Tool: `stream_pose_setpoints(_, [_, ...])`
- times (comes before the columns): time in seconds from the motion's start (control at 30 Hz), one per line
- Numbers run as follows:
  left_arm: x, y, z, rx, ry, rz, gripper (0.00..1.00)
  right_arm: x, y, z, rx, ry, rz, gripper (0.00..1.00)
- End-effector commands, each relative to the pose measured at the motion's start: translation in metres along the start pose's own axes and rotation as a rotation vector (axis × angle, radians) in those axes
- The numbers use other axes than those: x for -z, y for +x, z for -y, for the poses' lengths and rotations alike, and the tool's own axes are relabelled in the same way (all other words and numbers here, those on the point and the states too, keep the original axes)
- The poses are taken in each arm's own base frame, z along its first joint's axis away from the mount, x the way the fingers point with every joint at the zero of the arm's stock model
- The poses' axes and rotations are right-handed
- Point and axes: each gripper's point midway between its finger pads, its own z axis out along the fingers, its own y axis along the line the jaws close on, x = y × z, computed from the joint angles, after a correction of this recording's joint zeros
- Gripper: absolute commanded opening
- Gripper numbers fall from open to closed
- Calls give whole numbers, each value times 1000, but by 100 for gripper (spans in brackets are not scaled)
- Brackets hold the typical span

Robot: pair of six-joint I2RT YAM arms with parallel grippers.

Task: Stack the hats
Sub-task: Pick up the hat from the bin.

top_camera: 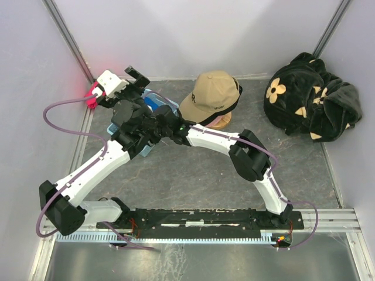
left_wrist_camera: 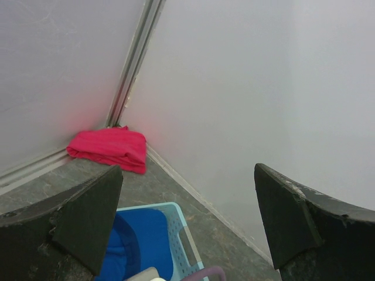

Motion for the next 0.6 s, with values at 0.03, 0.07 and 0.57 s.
stream_pose_setpoints(0.03, [-1,-17,-9,51,-12,9,100,-9,-20,-14,81,-63,51,55])
stream_pose_setpoints(0.07, [-2,-17,-10,50,-11,8,100,-11,-19,-16,87,-69,49,55])
stream_pose_setpoints(0.57, [-9,-16,-20,60,-20,2,100,-30,-16,-32,135,-135,57,59])
